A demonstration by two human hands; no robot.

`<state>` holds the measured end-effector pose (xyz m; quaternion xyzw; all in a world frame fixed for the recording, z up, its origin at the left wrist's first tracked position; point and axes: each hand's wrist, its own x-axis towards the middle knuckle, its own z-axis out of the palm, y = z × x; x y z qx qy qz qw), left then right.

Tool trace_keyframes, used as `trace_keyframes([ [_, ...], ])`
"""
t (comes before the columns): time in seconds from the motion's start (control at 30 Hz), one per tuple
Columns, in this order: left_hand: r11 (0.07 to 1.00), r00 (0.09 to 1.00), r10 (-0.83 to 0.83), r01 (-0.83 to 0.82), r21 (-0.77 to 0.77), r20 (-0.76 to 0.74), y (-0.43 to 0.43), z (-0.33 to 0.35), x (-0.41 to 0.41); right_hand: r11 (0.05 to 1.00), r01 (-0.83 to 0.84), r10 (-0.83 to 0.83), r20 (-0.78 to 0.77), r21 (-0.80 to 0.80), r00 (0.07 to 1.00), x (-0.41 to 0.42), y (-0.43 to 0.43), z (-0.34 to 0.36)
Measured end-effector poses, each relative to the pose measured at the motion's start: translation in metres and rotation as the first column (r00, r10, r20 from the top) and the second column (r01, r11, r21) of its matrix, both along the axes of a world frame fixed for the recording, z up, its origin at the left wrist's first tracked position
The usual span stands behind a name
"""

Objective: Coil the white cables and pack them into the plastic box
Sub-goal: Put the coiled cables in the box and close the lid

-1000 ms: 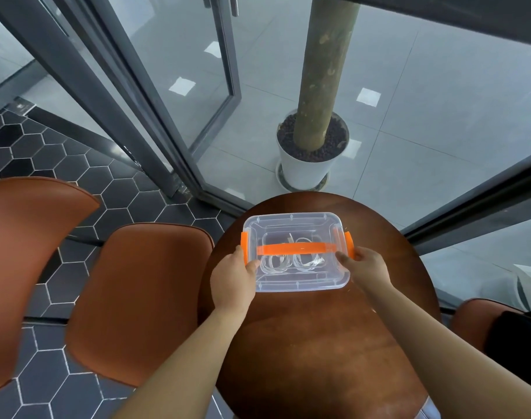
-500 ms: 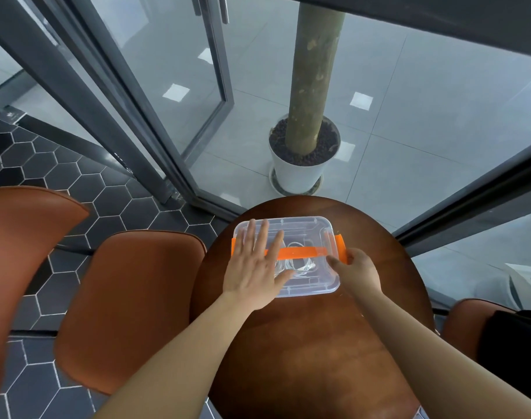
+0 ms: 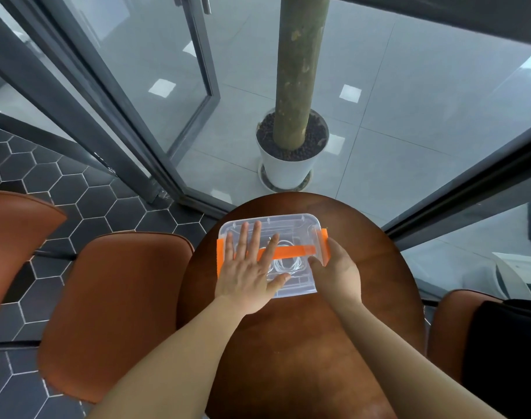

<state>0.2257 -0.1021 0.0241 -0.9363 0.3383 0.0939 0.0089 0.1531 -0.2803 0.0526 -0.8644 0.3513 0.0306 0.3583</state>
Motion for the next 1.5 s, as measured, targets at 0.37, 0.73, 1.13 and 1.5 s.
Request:
trace_keyframes([
  [0.37, 1.000, 1.000, 0.000, 0.000, -0.003, 0.015, -0.001, -0.001, -0.001, 0.981, -0.124, 0.121, -0.025, -0.149, 0.992, -0.008, 0.016, -0.005],
  [0.73, 1.000, 1.000, 0.012, -0.012, 0.004, 0.018, -0.002, -0.003, -0.001, 0.941, -0.238, 0.223, -0.086, -0.239, 0.971, -0.006, 0.009, 0.002],
  [1.13, 0.993, 0.998, 0.013, -0.006, 0.121, -0.057, -0.008, 0.012, 0.001, 0.930, -0.347, 0.321, -0.189, -0.125, 0.928, -0.005, 0.000, 0.014],
  [1.5, 0.953, 0.953, 0.296, -0.290, 0.082, -0.072, 0.005, 0.070, -0.014, 0.848, -0.509, 0.479, -0.195, -0.150, 0.856, 0.006, -0.004, 0.067],
])
